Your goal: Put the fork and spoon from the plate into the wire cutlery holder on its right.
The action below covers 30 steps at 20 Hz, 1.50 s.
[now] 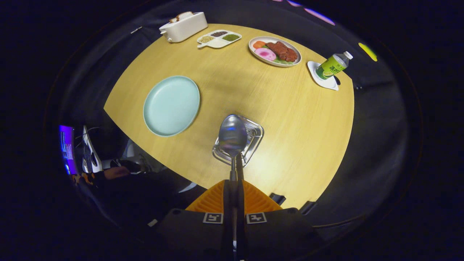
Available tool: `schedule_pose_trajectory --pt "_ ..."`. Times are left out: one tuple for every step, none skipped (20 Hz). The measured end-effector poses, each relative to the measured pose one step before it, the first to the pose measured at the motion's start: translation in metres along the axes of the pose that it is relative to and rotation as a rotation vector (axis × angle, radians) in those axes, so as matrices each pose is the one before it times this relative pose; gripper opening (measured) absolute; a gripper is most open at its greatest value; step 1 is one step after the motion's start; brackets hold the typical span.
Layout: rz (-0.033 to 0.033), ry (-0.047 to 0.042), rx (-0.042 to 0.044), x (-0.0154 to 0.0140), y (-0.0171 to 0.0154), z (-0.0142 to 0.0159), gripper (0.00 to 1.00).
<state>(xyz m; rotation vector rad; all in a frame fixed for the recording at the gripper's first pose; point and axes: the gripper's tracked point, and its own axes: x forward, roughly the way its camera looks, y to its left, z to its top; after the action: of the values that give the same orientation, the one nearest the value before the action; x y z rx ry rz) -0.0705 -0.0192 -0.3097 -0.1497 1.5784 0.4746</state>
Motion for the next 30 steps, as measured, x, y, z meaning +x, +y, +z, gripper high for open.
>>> schedule_pose_trajectory --pt "-0.00610 0.04033 -0.00595 0.00231 -0.00383 -0.00442 0.08" --pt "0.00786 0.05283 -0.00513 0.00274 0.00009 -0.00504 0.08" --pt "0.00022 0.04256 -0.00856 0.00047 -0.00449 -0.00183 0.08" --pt "-0.00743 0.03535 -0.00985 0.00299 -0.00172 -0.00027 0.08" --pt "-0.00567 0.02865 -0.00398 0.00421 -0.00147 0.00230 0.08" --pt "0.00193 0.01981 0.00396 0.00198 0.00075 0.00149 0.08" --pt "0.00187 0.01991 0.00280 0.00144 0.00113 0.00117 0.08" --pt "0.00287 0.01364 0.00186 0.00128 0.00280 -0.00087 0.08" --pt "0.00355 0.00991 0.00638 0.00142 0.00075 0.00285 0.08" --pt "-0.00008 0.00844 0.00991 0.00083 -0.00003 0.00204 0.09" --pt "-0.00051 0.00195 0.00620 0.00064 0.00069 0.00322 0.09" --pt "0.00318 0.00232 0.00432 0.00076 0.00095 0.00263 0.12" --pt "0.00178 0.00419 0.00128 0.00045 0.00043 0.00035 0.12" --pt "0.00353 0.00133 0.00049 -0.00022 0.00045 0.00080 0.14" --pt "0.00292 -0.00201 0.00450 -0.00051 0.00076 0.00148 0.14" --pt "-0.00335 0.00467 0.00228 -0.00020 -0.00124 -0.00055 0.16" --pt "-0.00024 0.00266 -0.00174 0.00021 -0.00079 -0.00022 0.17" --pt "0.00079 -0.00341 -0.00378 -0.00193 -0.00074 0.00068 0.17" --pt "-0.00006 -0.00492 -0.00047 0.00013 -0.00079 -0.00018 0.19" --pt "-0.00229 -0.01112 0.00338 -0.00104 -0.00175 0.00093 0.21" --pt "0.00535 -0.02058 0.00137 -0.00171 0.00023 0.00186 0.22" --pt "0.00138 -0.02659 -0.00057 -0.00290 -0.00056 0.00335 0.26" --pt "0.00393 -0.03540 -0.00035 -0.00305 -0.00331 0.00650 0.26" --pt "0.00335 -0.04388 0.00236 -0.00391 0.00012 0.00275 0.35" --pt "0.00727 -0.05072 0.00813 -0.00435 0.00068 0.00342 0.40" --pt "0.00215 -0.06402 0.01906 -0.00612 0.00010 0.00387 0.51" --pt "0.00458 -0.06041 0.02352 -0.00526 0.00012 0.00478 0.54" --pt "0.01075 -0.08596 0.02970 -0.00651 0.00310 0.00723 0.61" --pt "0.00324 -0.07569 0.02565 -0.00682 0.00552 0.00401 0.70" --pt "-0.00770 -0.08781 0.01786 -0.00764 -0.00006 0.00837 0.79"
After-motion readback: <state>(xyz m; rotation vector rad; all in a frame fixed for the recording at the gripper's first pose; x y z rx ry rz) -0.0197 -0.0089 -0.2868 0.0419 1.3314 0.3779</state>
